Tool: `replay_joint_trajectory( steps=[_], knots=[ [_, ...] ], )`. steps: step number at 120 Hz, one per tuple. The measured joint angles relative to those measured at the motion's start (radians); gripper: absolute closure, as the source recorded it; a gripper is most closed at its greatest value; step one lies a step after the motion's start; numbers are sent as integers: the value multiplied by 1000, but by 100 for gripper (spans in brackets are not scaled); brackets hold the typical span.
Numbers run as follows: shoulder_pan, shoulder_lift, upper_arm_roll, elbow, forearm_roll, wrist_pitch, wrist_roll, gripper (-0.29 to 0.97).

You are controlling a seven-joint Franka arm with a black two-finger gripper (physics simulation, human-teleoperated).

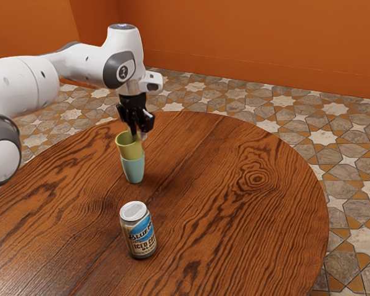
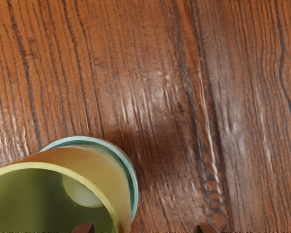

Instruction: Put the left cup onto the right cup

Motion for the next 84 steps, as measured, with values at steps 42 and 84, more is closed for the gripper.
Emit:
replay_joint_trajectory(
  steps=[42,84],
  knots=[
    [-25,-198,-29,-93,-14,-68,-18,17],
    [-206,-386,99,-215,-16,-182,-31,3]
  ],
)
